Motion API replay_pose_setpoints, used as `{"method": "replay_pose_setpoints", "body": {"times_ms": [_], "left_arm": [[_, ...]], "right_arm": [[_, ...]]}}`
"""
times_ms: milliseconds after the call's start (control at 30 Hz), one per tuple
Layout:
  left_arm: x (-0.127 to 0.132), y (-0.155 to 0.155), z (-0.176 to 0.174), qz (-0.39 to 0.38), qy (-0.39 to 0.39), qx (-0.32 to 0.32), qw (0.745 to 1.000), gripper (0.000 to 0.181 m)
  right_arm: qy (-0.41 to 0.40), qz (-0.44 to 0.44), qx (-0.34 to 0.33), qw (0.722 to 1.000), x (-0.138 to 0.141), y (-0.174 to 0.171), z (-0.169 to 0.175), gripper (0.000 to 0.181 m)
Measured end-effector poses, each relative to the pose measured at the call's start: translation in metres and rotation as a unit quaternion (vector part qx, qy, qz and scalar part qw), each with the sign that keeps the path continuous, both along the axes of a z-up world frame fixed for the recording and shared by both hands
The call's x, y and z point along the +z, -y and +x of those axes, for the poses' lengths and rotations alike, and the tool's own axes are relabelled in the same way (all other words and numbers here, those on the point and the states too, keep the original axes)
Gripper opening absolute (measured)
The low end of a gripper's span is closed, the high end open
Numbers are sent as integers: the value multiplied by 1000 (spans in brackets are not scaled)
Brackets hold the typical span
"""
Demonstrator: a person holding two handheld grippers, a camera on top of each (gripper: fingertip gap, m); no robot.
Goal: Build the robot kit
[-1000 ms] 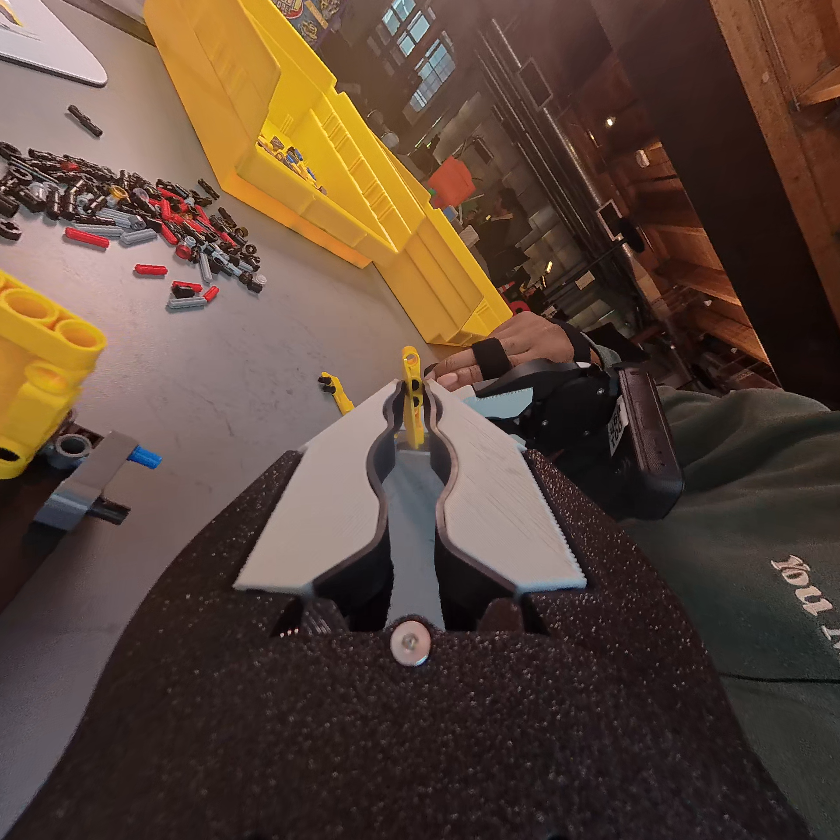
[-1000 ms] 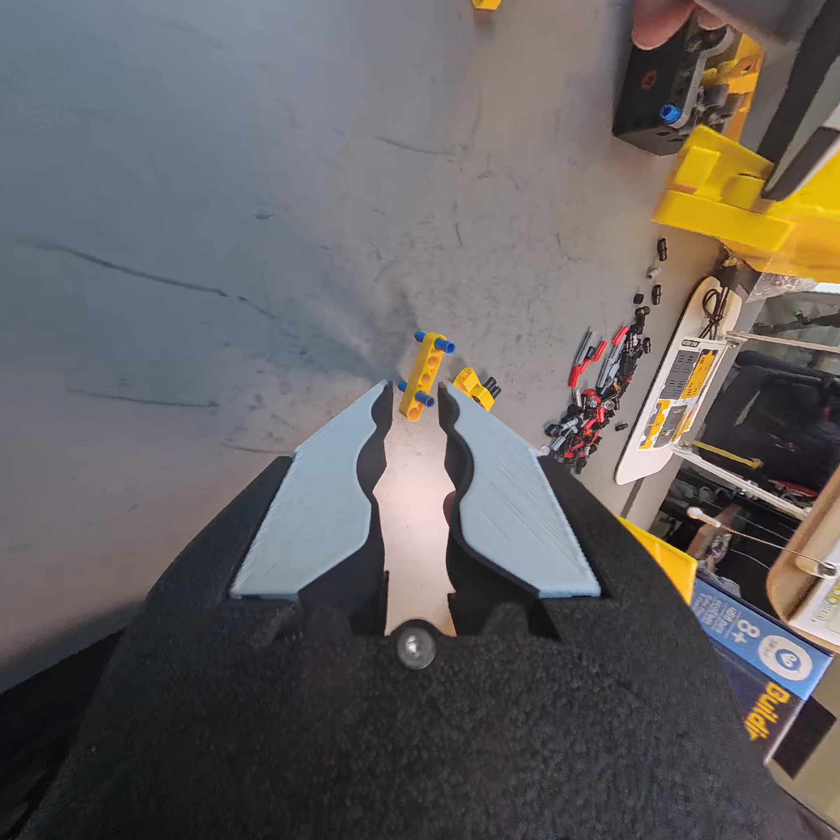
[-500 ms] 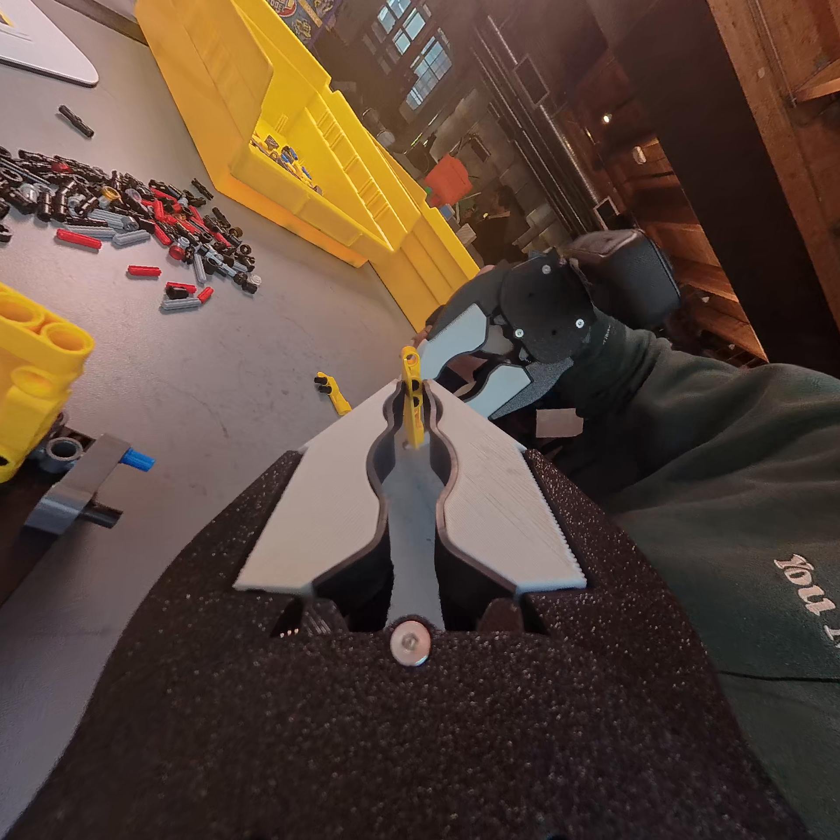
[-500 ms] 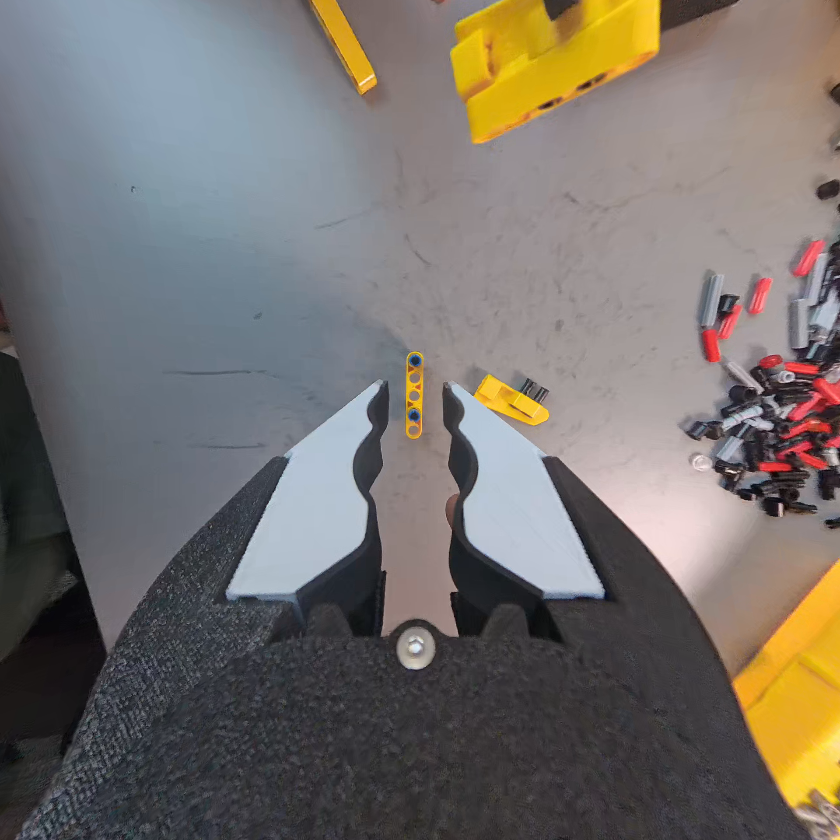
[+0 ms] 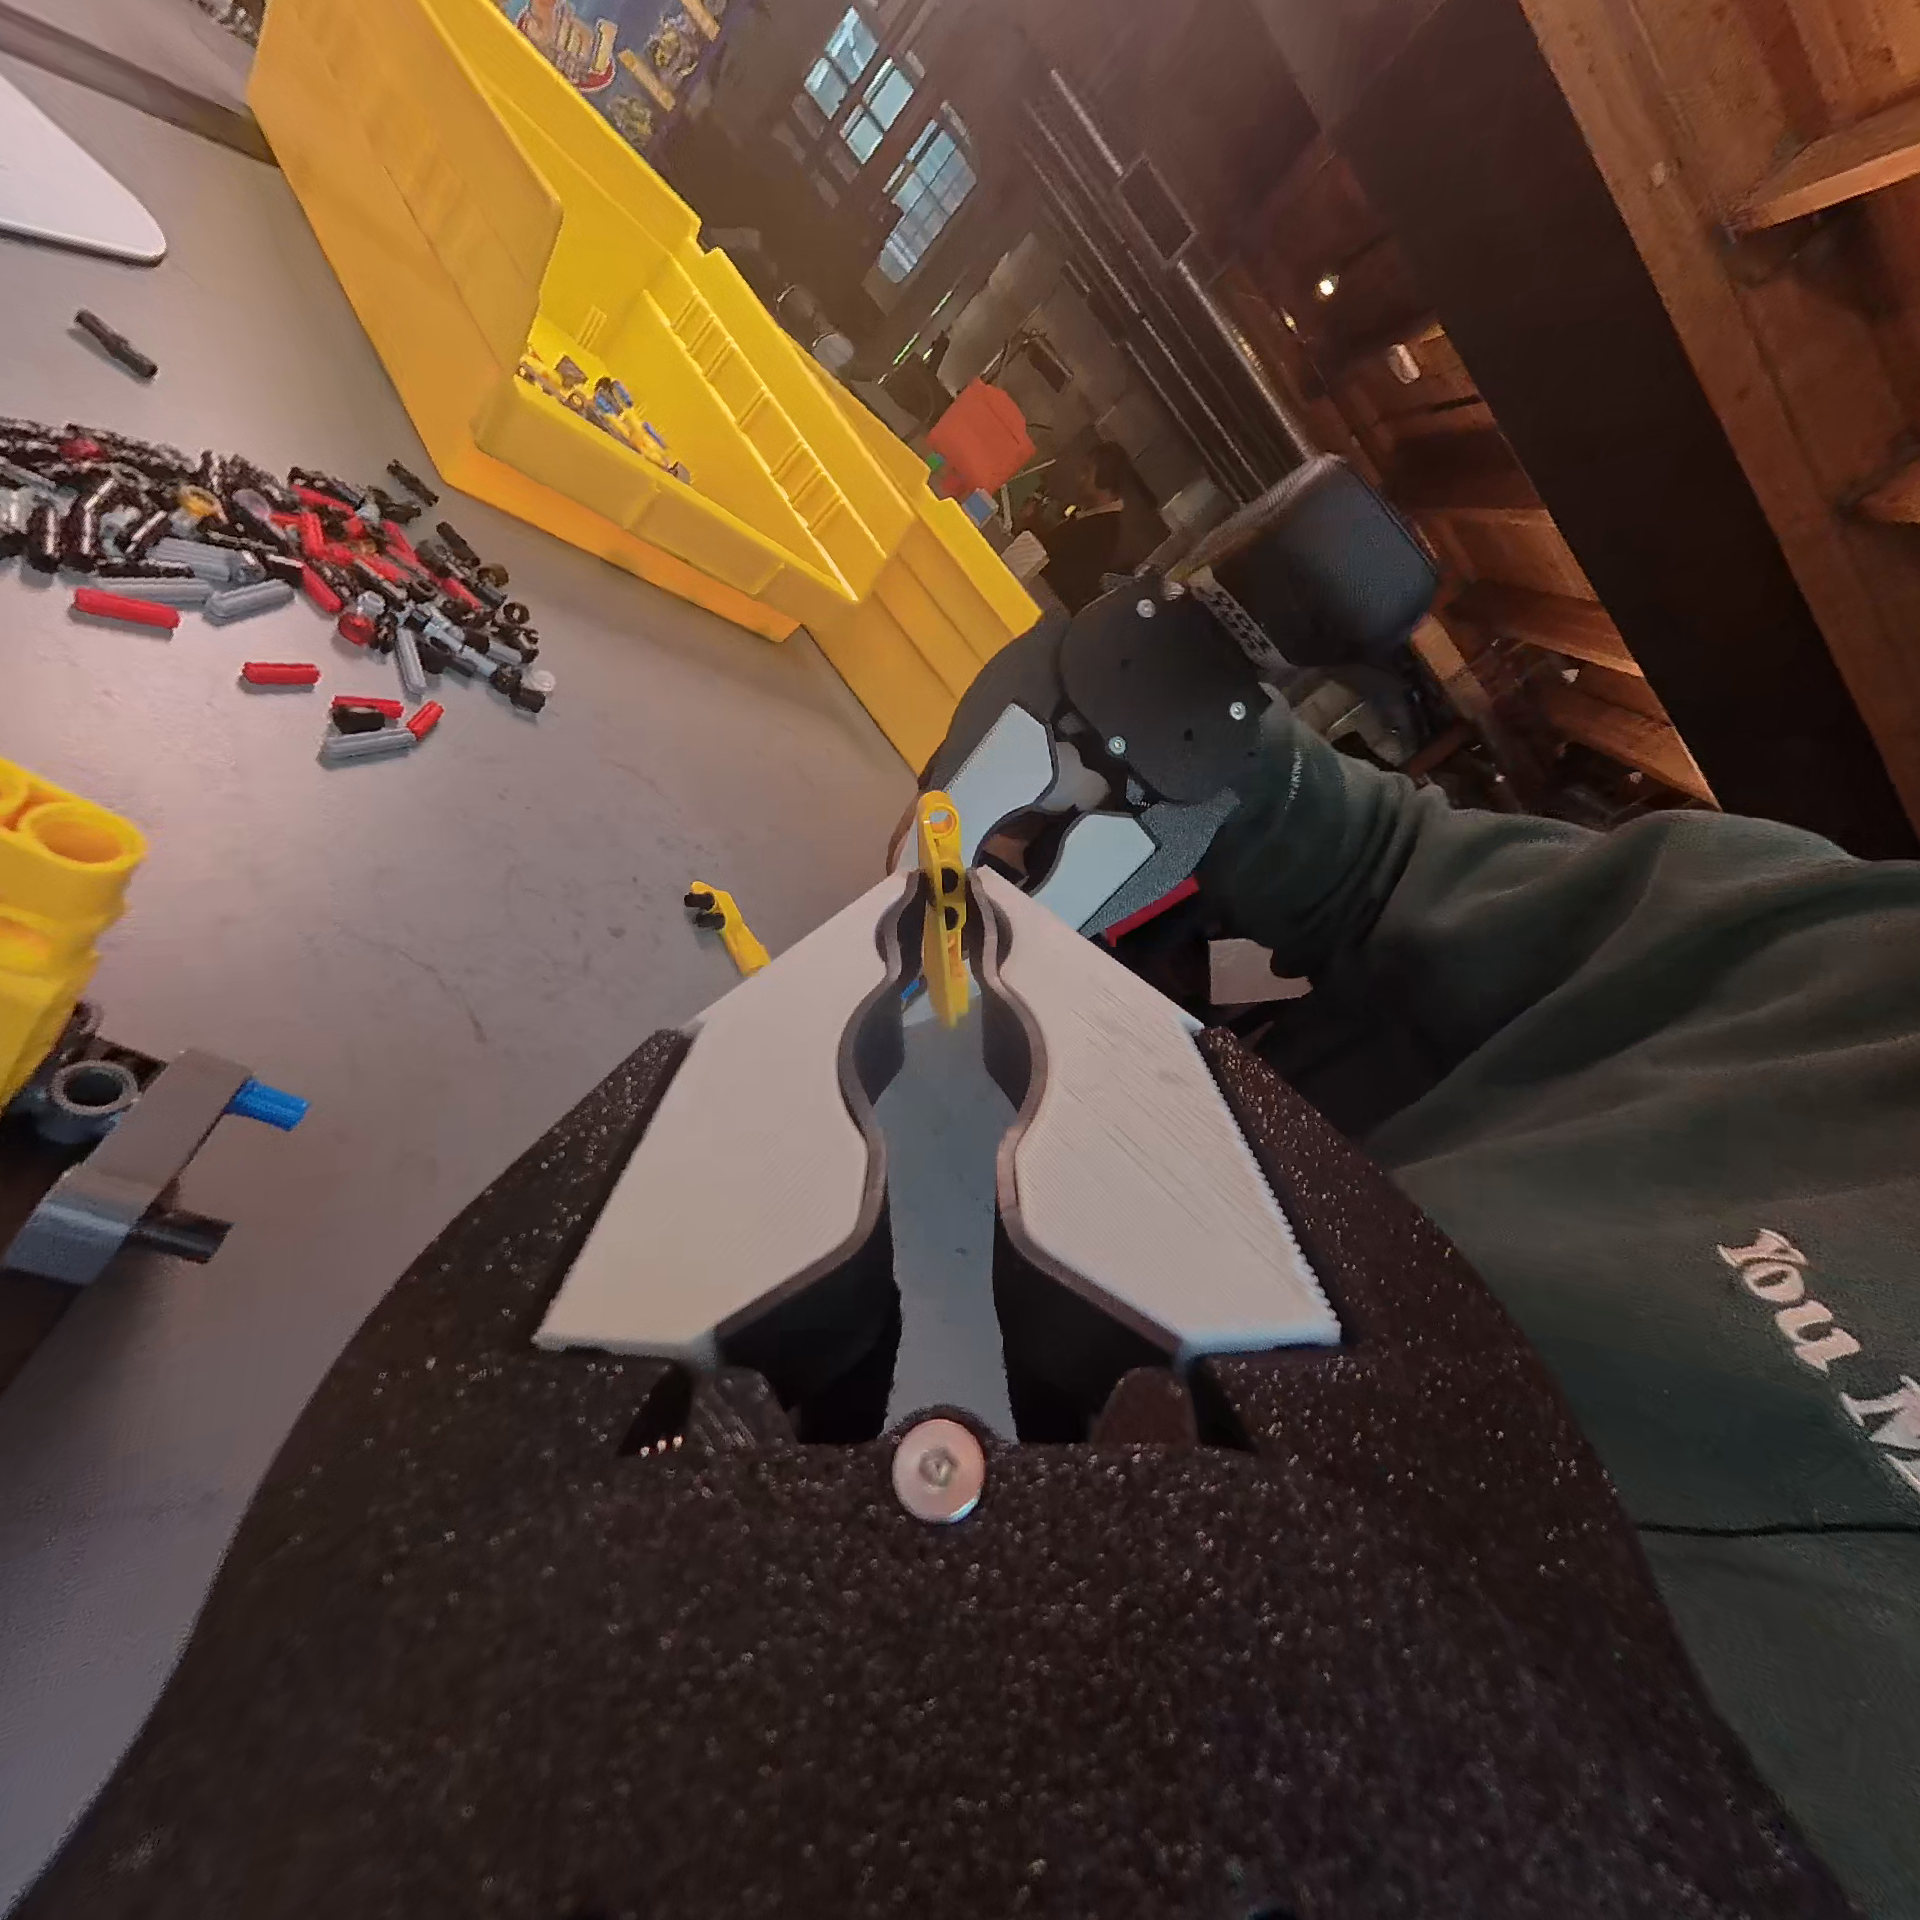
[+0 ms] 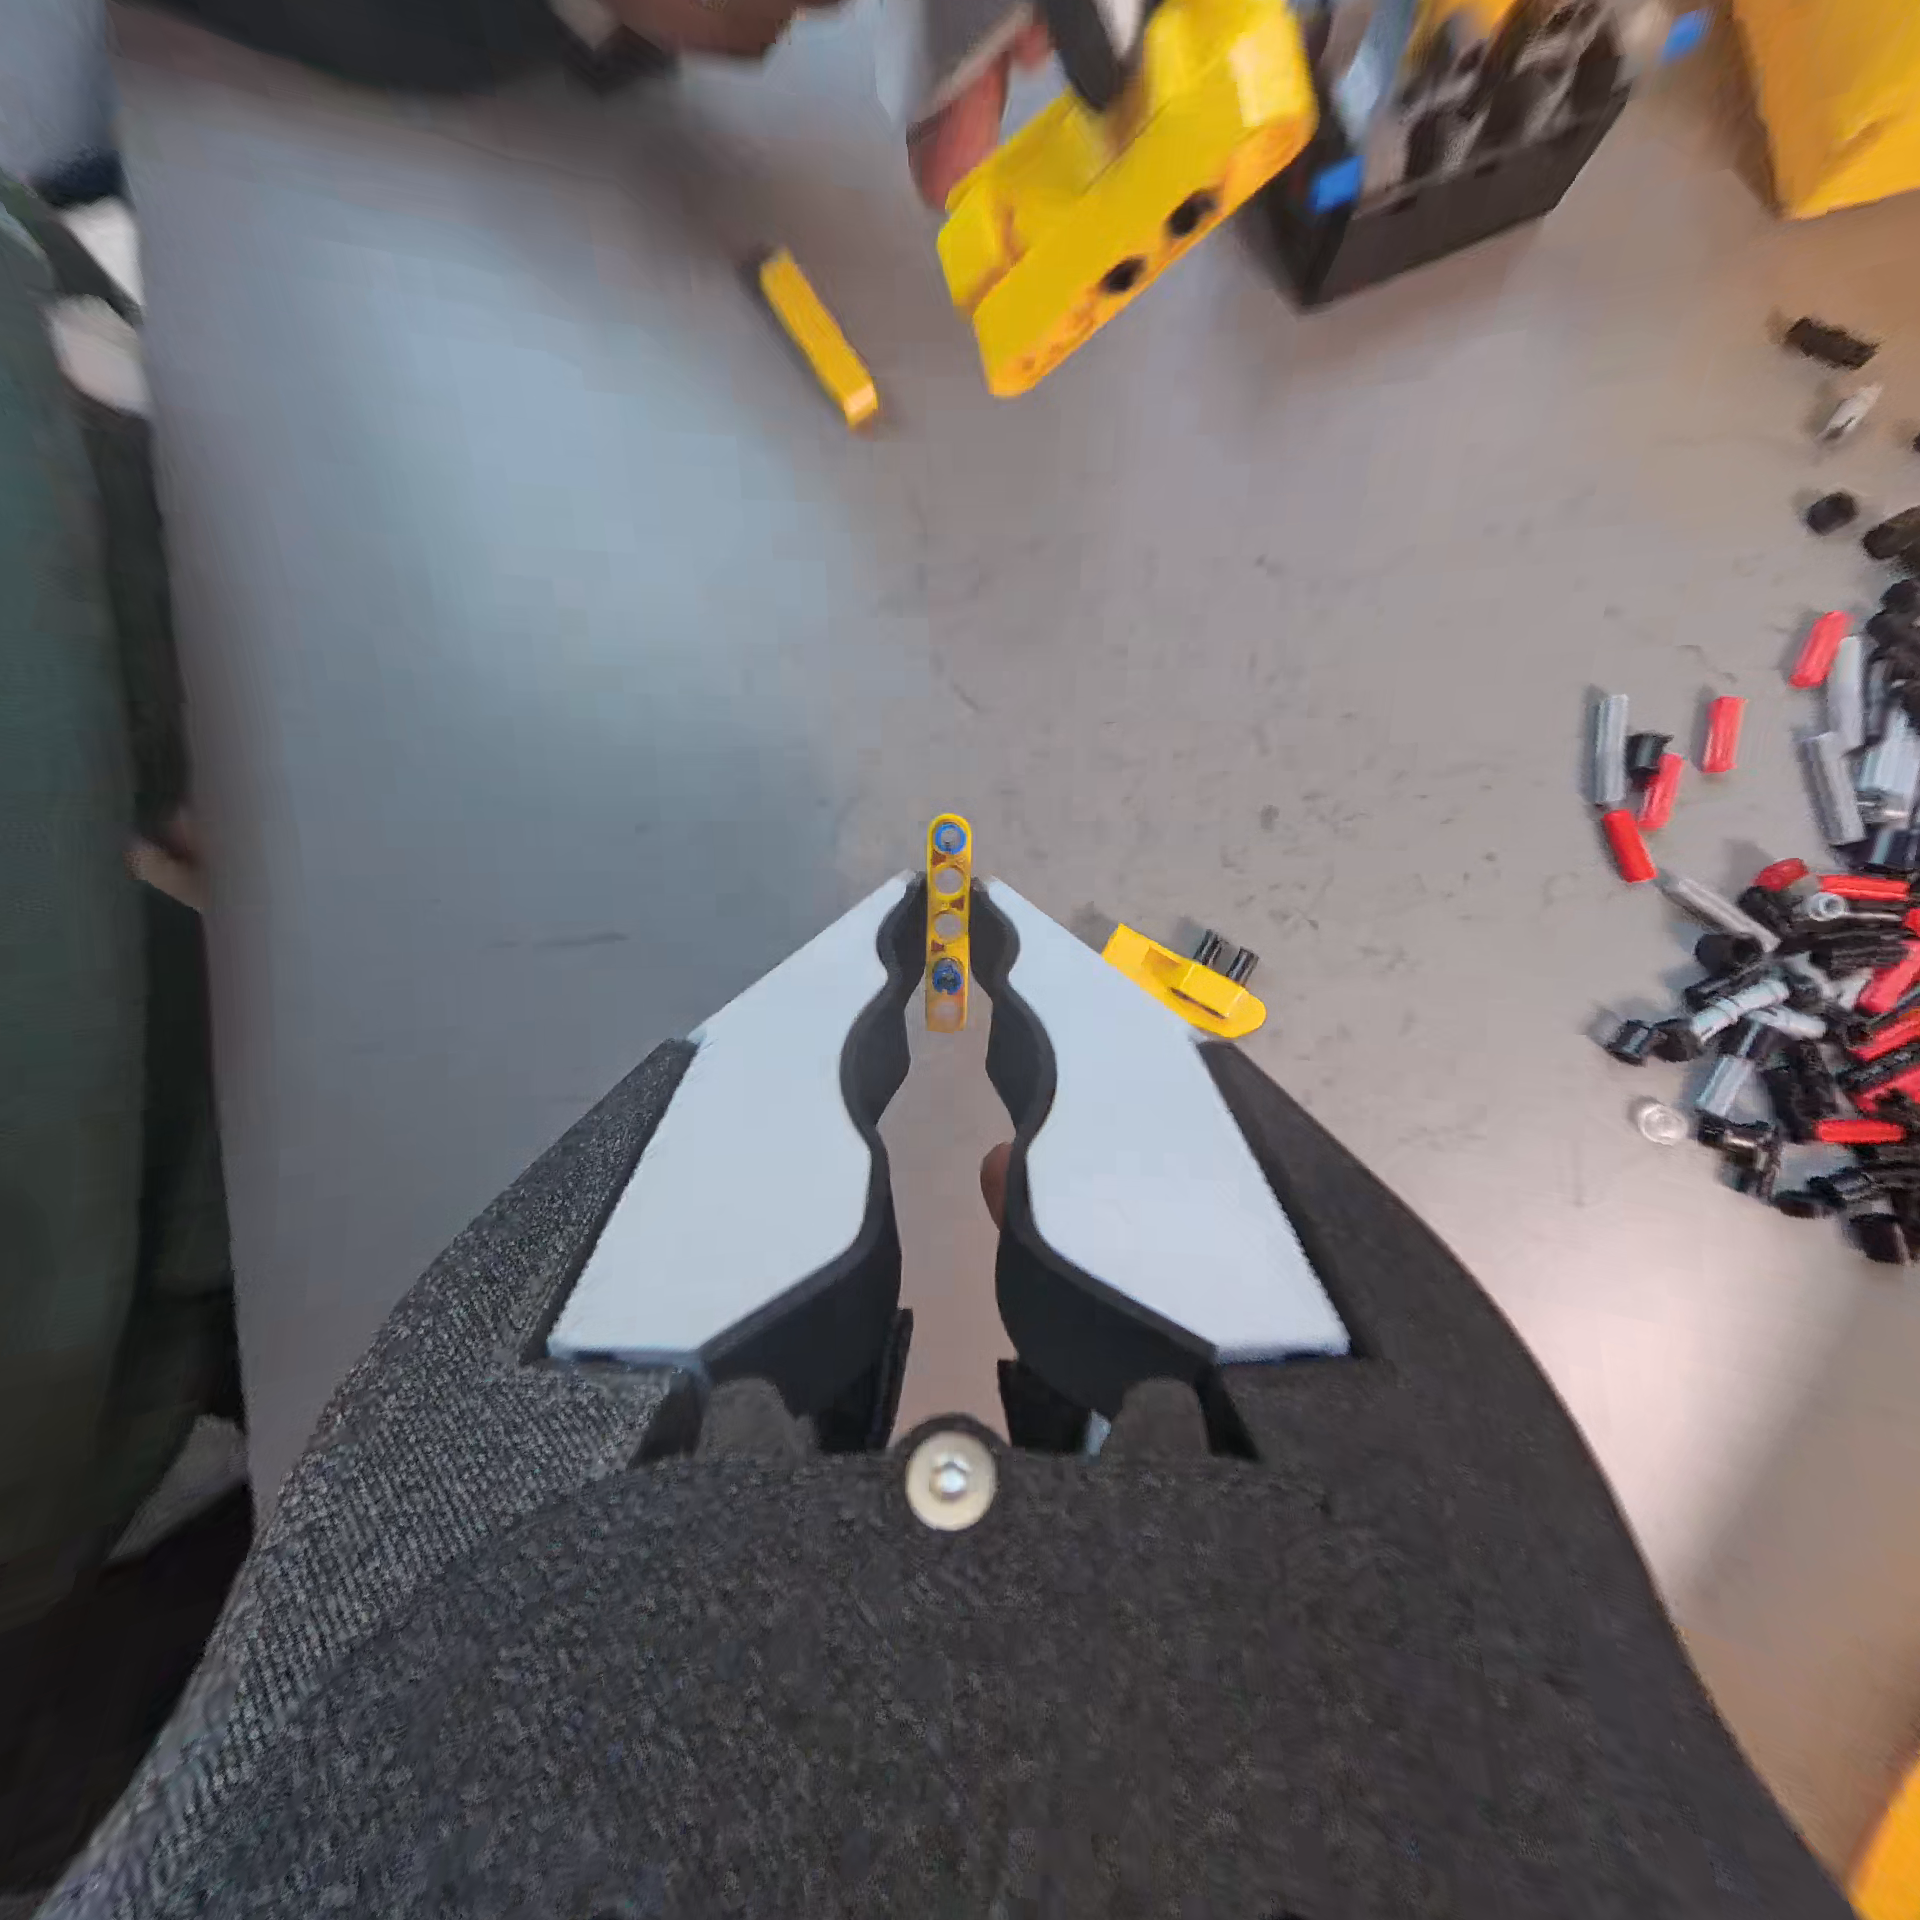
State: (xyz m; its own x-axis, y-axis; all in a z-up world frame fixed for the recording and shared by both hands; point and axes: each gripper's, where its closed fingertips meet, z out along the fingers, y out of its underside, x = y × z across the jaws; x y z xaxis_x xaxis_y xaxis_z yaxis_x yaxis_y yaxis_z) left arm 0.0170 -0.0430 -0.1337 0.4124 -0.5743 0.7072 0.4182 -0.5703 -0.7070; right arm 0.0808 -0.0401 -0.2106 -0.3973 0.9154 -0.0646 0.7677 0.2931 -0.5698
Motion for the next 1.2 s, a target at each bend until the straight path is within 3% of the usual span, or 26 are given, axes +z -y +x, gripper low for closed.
{"method": "replay_pose_setpoints", "body": {"times_ms": [100,233,333,433,1200], "left_arm": [[24,5,-1,57,36,-2,998,6],[42,10,-3,96,71,6,993,6],[43,10,-4,99,89,5,991,6],[41,11,1,96,87,-8,992,5],[27,4,14,75,83,-22,994,5]], "right_arm": [[-129,-142,-47,980,52,6,-18,7],[-288,-310,-111,899,104,-2,-37,7],[-340,-390,-112,848,118,-2,-43,6],[-335,-442,-103,826,116,-1,-46,7],[-302,-479,-119,816,102,-3,-47,7]]}}
